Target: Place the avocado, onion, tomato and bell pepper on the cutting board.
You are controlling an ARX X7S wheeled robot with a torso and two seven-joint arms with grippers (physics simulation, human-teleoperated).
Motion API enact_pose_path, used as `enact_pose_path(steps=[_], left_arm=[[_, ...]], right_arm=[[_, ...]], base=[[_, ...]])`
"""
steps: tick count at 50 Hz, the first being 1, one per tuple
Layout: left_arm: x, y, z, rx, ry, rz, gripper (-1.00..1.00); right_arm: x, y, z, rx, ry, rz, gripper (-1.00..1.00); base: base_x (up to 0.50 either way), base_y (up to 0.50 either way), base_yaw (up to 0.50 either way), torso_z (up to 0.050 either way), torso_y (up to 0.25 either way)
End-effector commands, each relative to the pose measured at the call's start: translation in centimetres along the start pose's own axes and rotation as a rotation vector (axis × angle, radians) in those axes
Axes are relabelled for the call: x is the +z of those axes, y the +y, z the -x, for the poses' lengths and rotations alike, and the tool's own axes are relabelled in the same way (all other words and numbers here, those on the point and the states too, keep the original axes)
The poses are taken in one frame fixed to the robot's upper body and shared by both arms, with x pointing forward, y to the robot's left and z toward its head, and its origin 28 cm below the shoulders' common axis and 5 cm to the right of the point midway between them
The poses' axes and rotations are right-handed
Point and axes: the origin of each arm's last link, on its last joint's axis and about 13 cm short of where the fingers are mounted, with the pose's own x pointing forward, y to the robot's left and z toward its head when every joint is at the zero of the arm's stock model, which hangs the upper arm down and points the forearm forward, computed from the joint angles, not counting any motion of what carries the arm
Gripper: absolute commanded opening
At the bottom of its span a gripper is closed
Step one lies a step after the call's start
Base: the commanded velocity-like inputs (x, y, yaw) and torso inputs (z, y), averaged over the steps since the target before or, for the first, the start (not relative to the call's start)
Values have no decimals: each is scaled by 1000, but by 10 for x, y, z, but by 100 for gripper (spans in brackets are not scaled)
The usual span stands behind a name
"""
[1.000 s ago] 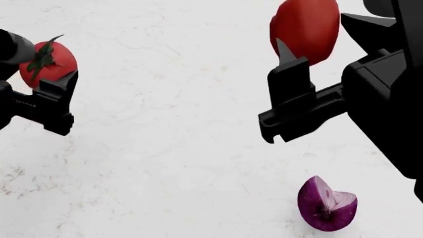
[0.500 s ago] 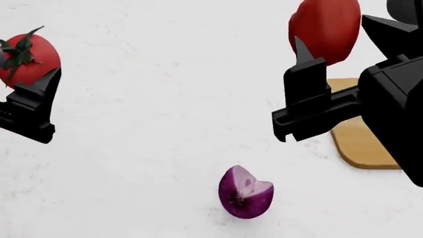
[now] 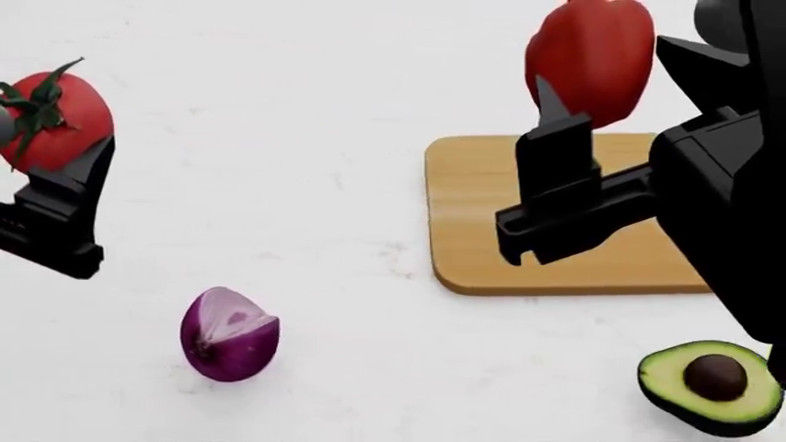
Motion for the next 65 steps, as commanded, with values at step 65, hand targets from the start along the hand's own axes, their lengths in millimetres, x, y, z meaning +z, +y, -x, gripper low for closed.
enact_pose_path(steps=[65], left_arm=[[0,-1,3,8,-16,-21,-100]], right_arm=[[-10,5,-20,44,64,31,-100]], base=[[125,-185,0,0,1]])
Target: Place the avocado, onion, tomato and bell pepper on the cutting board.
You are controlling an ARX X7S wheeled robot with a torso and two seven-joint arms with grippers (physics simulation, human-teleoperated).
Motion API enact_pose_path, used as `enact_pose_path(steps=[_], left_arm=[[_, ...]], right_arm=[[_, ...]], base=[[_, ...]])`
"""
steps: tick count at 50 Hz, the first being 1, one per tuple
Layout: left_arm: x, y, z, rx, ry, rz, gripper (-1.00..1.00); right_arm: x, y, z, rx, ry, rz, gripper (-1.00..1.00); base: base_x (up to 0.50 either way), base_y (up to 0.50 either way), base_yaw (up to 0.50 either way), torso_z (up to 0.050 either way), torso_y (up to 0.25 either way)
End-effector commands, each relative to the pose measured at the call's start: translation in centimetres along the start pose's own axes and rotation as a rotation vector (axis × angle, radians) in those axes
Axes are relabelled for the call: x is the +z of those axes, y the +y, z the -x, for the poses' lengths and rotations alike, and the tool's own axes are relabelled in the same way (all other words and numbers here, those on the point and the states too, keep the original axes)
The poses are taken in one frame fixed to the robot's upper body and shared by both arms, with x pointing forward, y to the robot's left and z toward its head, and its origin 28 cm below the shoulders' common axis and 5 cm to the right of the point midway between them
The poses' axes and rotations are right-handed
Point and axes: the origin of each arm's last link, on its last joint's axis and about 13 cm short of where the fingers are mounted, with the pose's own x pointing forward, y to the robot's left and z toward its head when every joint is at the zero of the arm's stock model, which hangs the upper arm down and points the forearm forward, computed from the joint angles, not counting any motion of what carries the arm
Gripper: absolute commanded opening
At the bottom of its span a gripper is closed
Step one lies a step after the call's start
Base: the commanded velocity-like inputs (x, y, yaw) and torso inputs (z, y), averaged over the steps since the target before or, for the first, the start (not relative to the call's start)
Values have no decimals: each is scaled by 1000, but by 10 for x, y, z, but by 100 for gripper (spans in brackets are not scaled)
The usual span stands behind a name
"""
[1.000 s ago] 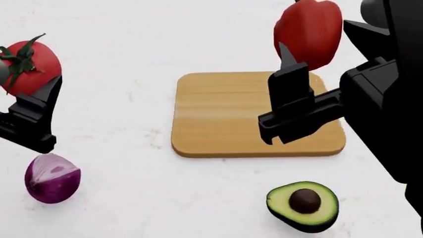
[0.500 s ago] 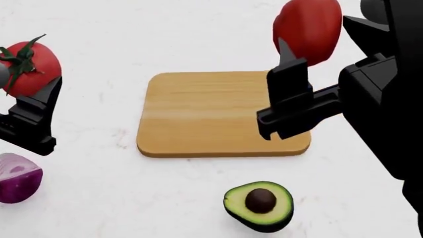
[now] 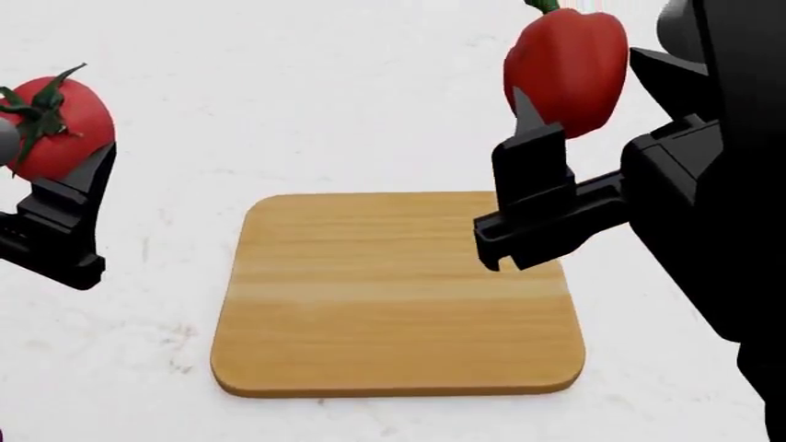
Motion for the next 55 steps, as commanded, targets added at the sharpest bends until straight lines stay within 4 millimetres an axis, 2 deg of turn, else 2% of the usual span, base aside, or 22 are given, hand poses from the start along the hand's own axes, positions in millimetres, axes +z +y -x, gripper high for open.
enact_pose_path(steps=[1,14,30,42,55], left_arm=[[2,1,0,9,-10,7,-100],[3,1,1,14,-13,3,-100],[-1,2,0,21,-7,4,-100],[0,2,-1,17,-8,2,-100],[-1,1,-1,15,-7,2,-100]], right_arm=[[-6,-1,-14,23,57,28,-100],[-12,-17,-55,39,190,34,-100],[-29,-23,-93,47,286,44,-100],[-40,-23,-109,68,316,25,-100],[-54,-21,-114,91,347,13,-100]], base=[[0,0,0,0,0],[0,0,0,0,0],[0,0,0,0,1],[0,0,0,0,0],[0,0,0,0,1]])
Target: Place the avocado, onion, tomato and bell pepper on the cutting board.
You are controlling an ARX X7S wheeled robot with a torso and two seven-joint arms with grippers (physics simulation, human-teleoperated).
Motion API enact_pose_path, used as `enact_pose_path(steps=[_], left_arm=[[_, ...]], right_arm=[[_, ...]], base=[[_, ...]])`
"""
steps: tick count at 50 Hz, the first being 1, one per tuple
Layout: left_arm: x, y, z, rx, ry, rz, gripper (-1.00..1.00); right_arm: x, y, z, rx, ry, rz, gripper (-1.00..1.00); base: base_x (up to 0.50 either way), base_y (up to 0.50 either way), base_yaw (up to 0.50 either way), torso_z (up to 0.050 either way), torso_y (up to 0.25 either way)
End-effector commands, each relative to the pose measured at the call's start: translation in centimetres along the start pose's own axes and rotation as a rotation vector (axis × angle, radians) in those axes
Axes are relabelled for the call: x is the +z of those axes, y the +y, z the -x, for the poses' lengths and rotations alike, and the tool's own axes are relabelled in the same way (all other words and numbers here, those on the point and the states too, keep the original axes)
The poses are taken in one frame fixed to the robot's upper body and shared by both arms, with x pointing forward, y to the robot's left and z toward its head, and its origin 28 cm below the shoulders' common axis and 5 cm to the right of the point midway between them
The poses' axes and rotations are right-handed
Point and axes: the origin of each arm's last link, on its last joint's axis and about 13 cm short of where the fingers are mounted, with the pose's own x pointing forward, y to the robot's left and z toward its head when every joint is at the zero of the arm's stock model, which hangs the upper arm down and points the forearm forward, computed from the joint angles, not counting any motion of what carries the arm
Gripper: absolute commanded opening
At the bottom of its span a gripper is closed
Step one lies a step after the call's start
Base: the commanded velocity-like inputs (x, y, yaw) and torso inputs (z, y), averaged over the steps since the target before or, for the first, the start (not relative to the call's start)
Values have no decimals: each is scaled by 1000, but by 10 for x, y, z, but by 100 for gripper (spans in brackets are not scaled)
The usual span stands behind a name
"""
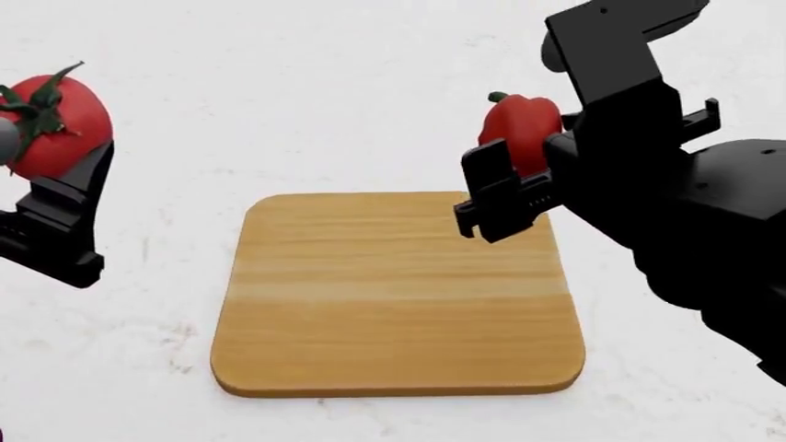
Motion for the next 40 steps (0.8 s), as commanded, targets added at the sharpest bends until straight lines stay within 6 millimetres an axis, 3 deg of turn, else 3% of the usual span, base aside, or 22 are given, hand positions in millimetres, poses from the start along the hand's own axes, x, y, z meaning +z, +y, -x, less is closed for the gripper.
enact_pose_path(steps=[1,40], left_arm=[[0,0,0,8,-4,10,-100],[-1,2,3,22,-9,17,-100]], right_arm=[[-7,1,-10,27,23,11,-100],[-31,12,-23,86,90,1,-100]], base=[[0,0,0,0,0],[0,0,0,0,0]])
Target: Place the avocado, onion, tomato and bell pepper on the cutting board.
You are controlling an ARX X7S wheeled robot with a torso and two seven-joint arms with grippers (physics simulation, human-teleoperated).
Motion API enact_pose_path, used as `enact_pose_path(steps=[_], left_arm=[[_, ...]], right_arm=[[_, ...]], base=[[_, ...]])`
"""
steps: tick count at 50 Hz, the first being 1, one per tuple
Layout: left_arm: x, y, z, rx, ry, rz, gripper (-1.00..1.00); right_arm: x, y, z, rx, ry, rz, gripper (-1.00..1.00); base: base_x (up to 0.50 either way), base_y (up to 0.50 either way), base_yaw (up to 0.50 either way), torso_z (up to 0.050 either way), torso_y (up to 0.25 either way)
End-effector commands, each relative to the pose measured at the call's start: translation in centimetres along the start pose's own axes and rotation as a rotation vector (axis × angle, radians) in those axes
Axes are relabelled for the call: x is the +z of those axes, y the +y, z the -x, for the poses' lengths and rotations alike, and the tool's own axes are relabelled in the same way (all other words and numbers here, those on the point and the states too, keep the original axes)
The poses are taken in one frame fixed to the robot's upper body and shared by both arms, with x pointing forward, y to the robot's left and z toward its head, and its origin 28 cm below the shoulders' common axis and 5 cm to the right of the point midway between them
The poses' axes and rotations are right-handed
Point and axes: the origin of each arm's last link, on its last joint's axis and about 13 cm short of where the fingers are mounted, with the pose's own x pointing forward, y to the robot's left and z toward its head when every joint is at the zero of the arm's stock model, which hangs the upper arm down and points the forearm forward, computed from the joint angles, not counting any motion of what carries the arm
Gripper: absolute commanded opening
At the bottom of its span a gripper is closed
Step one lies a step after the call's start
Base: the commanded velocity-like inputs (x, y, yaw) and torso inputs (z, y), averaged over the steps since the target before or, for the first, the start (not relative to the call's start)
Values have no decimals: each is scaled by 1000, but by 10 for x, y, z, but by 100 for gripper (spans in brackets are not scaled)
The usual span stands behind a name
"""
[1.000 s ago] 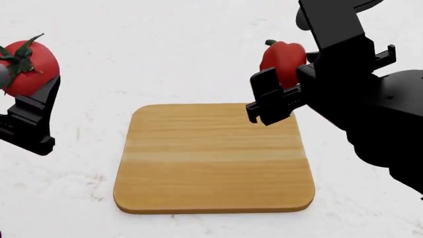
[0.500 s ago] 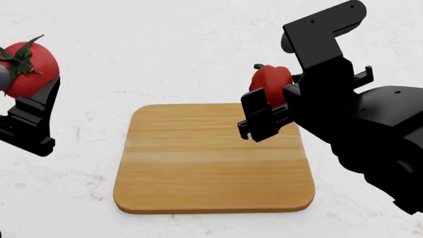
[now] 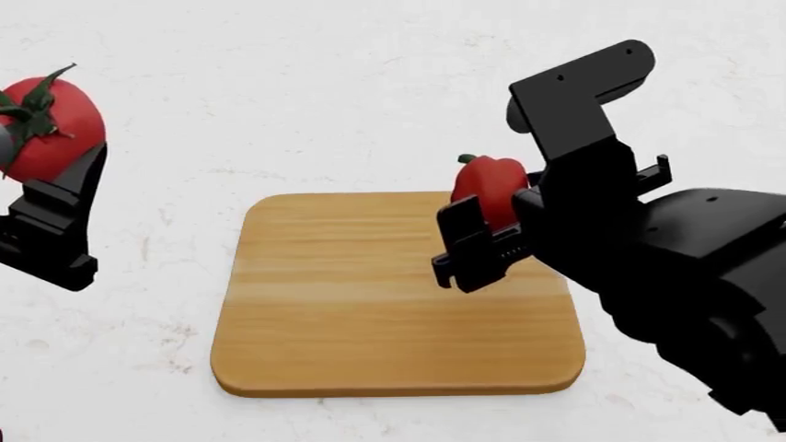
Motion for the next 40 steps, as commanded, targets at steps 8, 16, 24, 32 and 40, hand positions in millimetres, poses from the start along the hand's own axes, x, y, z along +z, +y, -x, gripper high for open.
enact_pose_path(steps=[8,16,24,32,40], left_arm=[[1,1,3,16,-12,13,-100],[2,1,4,15,-15,11,-100],[2,1,5,20,-18,13,-100],[4,3,6,25,-21,16,-100],[6,2,5,22,-26,14,-100]], right_arm=[[-8,1,-3,0,28,13,-100],[-15,2,-4,2,48,13,-100],[-14,2,-3,-1,48,15,-100],[-8,2,2,-6,34,22,100],[5,3,15,-13,-6,38,100]], base=[[0,0,0,2,0],[0,0,0,0,1],[0,0,0,0,0],[0,0,0,0,0],[0,0,0,0,1]])
